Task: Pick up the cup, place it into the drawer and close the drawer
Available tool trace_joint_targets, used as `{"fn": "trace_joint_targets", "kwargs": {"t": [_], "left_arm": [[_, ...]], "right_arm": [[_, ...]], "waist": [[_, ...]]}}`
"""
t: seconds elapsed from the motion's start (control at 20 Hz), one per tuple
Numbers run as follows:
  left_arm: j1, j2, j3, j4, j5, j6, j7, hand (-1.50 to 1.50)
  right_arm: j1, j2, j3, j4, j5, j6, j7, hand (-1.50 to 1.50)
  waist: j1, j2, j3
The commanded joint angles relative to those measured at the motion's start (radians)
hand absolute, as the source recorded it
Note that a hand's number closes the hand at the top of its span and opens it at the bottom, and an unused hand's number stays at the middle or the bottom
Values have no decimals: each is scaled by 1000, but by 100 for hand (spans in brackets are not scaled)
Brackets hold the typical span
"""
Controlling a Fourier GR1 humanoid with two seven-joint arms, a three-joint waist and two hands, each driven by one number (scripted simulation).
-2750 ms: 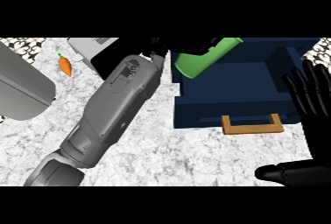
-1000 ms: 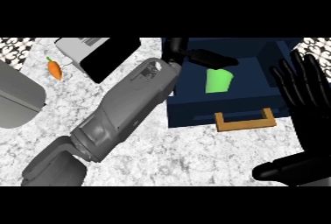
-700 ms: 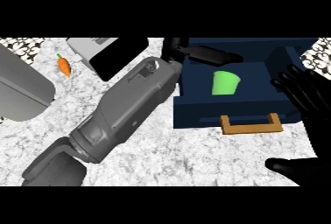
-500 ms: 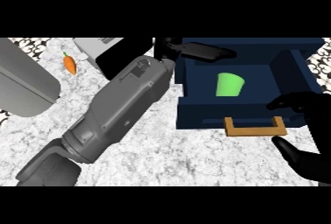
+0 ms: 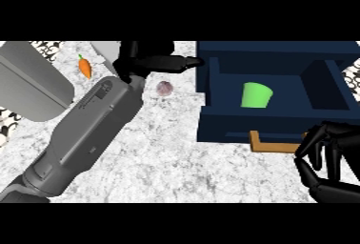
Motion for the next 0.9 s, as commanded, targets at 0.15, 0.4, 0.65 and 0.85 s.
{"fn": "trace_joint_targets", "kwargs": {"t": [0.15, 0.4, 0.65, 0.85], "left_arm": [[259, 184, 18, -371, 19, 29, 135, -150], [525, 264, 43, -546, 21, -39, 75, -150], [578, 277, 88, -517, 47, -117, 36, -150], [662, 314, 106, -625, 31, -119, 49, -150]], "right_arm": [[22, 27, 94, -7, 171, -29, 18, 150], [1, -5, 93, 107, 274, -10, -61, 150], [-26, -99, 206, 200, 582, -24, -239, 150], [-53, -98, 262, 345, 727, -100, -322, 150]], "waist": [[6, 1, 0], [2, 6, 1], [5, 12, 1], [-5, 11, 1]]}}
